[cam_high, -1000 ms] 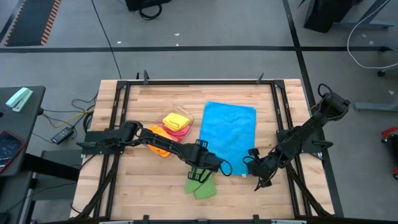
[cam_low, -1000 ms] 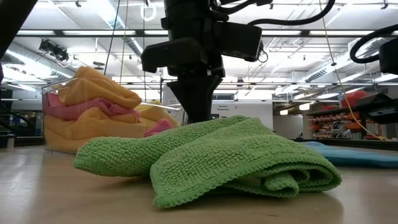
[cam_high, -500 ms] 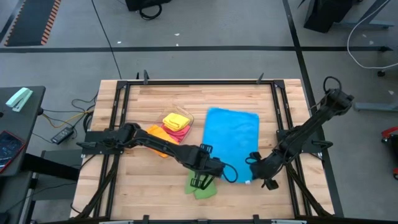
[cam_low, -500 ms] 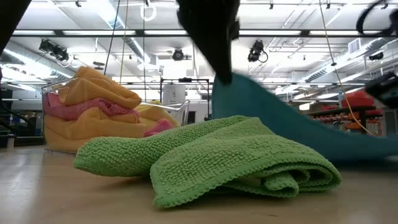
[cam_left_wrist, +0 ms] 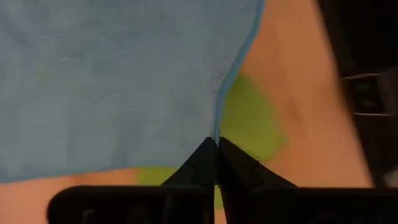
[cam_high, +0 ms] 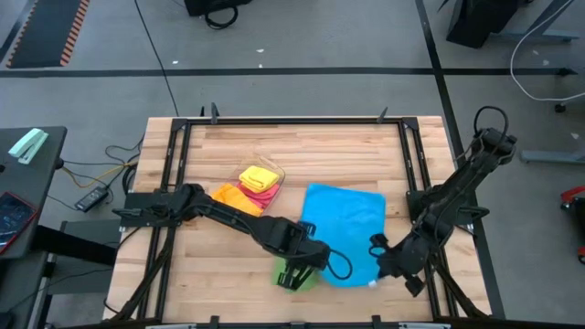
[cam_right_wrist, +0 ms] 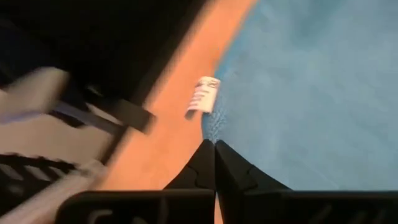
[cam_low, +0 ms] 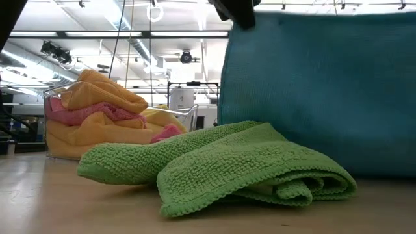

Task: Fold microfiber towels
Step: Fold the blue microfiber towel

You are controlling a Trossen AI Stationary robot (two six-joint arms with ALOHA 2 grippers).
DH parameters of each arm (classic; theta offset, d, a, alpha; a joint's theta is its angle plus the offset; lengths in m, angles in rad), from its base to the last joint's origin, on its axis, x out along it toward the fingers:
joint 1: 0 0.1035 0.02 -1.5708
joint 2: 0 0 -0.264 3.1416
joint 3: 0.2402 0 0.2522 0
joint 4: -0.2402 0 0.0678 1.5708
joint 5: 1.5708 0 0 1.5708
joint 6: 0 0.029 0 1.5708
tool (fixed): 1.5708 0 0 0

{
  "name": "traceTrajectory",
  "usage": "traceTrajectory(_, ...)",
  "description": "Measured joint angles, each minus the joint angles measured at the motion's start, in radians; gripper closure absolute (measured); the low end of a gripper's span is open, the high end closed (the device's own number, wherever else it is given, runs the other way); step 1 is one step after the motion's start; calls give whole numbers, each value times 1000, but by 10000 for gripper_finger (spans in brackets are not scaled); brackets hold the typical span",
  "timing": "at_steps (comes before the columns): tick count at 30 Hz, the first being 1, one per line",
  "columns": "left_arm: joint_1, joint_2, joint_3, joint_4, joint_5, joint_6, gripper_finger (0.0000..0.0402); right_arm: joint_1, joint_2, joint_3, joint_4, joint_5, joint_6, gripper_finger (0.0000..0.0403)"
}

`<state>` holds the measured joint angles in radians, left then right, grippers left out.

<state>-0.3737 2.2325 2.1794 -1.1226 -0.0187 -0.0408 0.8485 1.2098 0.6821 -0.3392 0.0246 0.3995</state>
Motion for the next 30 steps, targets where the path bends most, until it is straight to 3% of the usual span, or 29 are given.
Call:
traceTrajectory(3, 20, 0, 2, -21, -70, 19, 372, 0, -10, 33, -143, 84, 41, 400)
traceTrajectory(7, 58, 0, 1, -41, -159, 28, 375, -33, -30, 38, -261, 105, 86, 400)
traceTrajectory(13, 140, 3, -5, -28, -172, 38, 394, -92, -37, 38, -396, 136, 139, 400)
traceTrajectory(20, 220, 12, -64, 8, -195, 52, 375, -168, -38, 38, -520, 159, 156, 400)
traceTrajectory(30, 319, 13, -158, 122, -226, 111, 392, -304, -38, 28, -626, 233, 180, 400)
